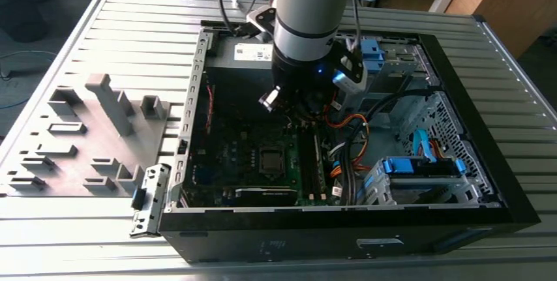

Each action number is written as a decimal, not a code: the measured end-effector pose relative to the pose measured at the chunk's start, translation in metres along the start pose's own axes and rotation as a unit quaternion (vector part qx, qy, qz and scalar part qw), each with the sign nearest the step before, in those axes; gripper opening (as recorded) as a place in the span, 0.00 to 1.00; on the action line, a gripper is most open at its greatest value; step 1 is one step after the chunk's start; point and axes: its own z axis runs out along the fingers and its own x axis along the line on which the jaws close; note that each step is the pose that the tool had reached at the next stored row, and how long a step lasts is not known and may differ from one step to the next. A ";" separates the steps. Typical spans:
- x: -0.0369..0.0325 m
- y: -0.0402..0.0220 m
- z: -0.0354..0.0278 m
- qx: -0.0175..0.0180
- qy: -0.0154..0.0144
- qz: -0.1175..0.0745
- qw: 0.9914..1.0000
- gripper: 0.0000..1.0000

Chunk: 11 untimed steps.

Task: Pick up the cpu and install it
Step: 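Install the first cpu locking lever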

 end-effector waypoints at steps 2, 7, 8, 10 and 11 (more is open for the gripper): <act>0.0001 -0.0001 0.0010 0.002 0.002 0.000 1.000 0.11; 0.0009 -0.0010 0.0009 0.013 0.012 0.000 1.000 0.11; 0.0013 -0.0015 0.0008 0.015 0.014 0.000 1.000 0.11; 0.0028 -0.0029 0.0005 0.019 0.017 0.000 1.000 0.11; 0.0036 -0.0040 0.0003 0.020 0.019 0.000 1.000 0.11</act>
